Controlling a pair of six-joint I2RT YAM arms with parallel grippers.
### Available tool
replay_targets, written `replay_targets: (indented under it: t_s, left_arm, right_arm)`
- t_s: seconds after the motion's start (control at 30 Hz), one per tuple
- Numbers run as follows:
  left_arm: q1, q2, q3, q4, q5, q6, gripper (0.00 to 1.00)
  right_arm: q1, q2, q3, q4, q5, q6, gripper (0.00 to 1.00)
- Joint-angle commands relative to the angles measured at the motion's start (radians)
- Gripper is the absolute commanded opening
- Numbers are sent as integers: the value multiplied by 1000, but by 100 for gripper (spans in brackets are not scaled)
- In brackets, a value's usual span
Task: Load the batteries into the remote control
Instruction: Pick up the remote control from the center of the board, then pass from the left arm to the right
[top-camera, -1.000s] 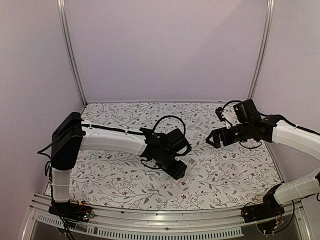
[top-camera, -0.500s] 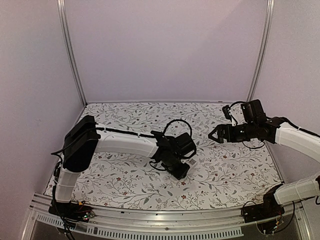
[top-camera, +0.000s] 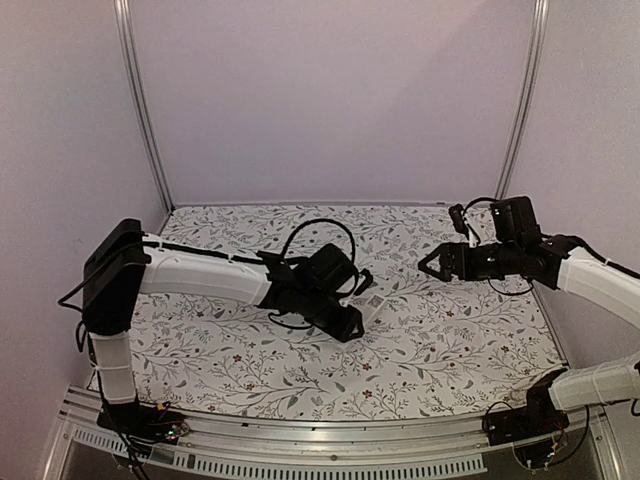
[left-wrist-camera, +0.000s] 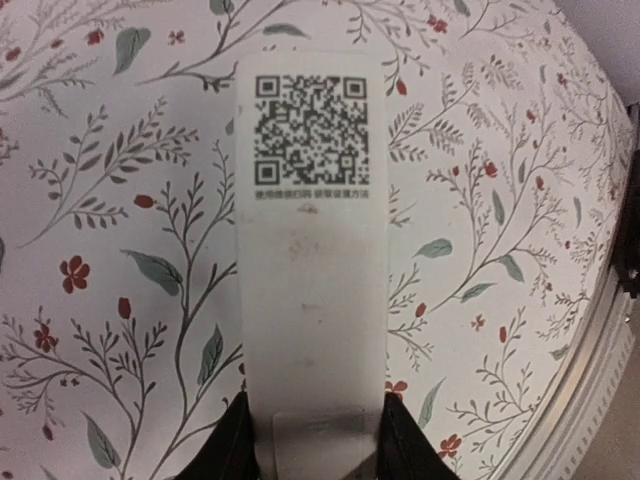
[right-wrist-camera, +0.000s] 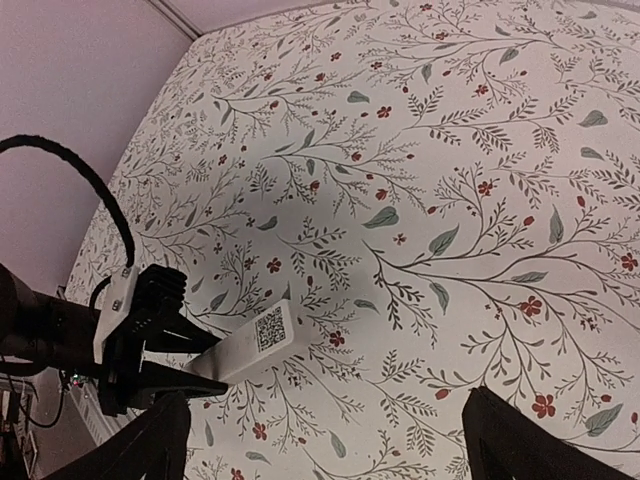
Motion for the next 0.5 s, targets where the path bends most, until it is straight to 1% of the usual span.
replay_targets:
  t_s: [0.0,0.1,0.17,0.2,0.27,0.47]
  left_arm:
    - [27,-158,-74,315,134,-2,18]
    - [50,-230,-173,552,285,-51,18]
    - [53,-279,-222,685,326,-71,18]
    - [53,-293,-234,732,344,-79,18]
    - [53,-309,-245,808,389,-99,19]
    - [53,-293,-270,1027,510,-210,19]
  right_arm:
    - [-5,-21,-16,138,-161,41,91]
    - [0,-36,-65,331,-306,135,86]
    - [5,-61,-86,442,-365,195,85]
    - [11,-77,-87,472,-387,219,85]
    - [25,-100,-69,493,-433,242,85]
    - [98,-146,-9,523,-499,241,83]
